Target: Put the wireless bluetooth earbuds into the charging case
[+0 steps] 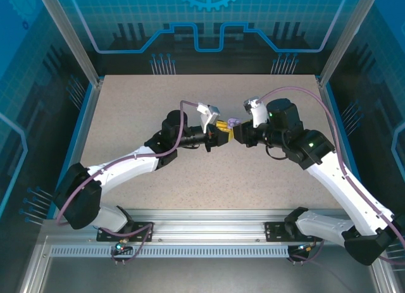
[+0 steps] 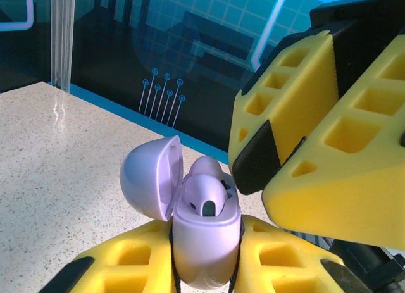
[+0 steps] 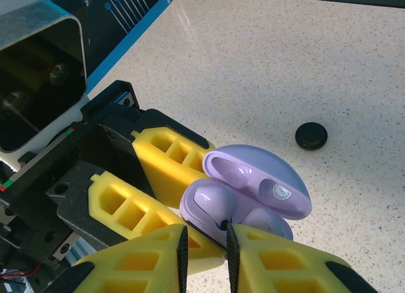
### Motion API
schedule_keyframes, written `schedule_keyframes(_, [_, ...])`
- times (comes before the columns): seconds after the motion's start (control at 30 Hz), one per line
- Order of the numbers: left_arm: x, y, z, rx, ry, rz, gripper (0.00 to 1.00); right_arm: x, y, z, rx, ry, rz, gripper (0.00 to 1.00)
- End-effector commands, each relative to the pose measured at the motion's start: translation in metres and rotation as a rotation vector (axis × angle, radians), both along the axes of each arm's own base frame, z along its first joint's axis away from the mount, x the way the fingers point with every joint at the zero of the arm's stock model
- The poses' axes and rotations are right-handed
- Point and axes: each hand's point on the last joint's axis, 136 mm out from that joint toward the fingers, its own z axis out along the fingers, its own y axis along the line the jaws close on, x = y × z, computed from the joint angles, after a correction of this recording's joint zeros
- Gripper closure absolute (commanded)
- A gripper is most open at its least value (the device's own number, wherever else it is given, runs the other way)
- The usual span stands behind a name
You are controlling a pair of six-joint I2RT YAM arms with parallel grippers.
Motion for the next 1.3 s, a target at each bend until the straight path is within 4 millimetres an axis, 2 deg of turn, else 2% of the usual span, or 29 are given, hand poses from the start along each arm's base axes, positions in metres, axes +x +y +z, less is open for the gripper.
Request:
schedule_keyframes(0.0, [0.002,-0.001,0.015,-0.02,-0.029,-0.01,1.0,0.002,0.001,0.015,0.039,-0.019,0.0,0.75])
schedule_keyframes(0.13, [0.001,0.001,0.012,-0.017,-0.031,-0.005,1.0,0.001,-0.007,0.023,0.047,-0.06,-0.029,0.72])
schedule_keyframes(0.27, [-0.004,0.004,0.008,-0.009,-0.045,-0.018,1.0,0.002,-0.028,0.024,0.022,-0.095,-0.119,0.69])
schedule_keyframes(0.43, [-0.021,0.009,0.015,-0.025,-0.097,-0.087,1.0,0.011,-0.06,0.007,0.014,-0.033,-0.244,0.69])
schedule_keyframes(0.57, [-0.041,0.01,0.026,-0.044,-0.142,-0.178,1.0,0.017,-0.068,-0.008,0.066,0.025,-0.234,0.69])
schedule_keyframes(0.77, [-0.064,0.009,0.039,-0.077,-0.184,-0.302,1.0,0.019,-0.061,-0.02,0.108,0.056,-0.165,0.69])
schedule_keyframes(0.97, [-0.073,0.003,0.041,-0.081,-0.183,-0.358,1.0,0.015,-0.045,-0.012,0.172,0.038,-0.066,0.69])
schedule_keyframes(1.27, [-0.061,-0.01,0.031,-0.066,-0.112,-0.352,1.0,-0.001,-0.024,0.009,0.281,-0.001,0.079,0.68])
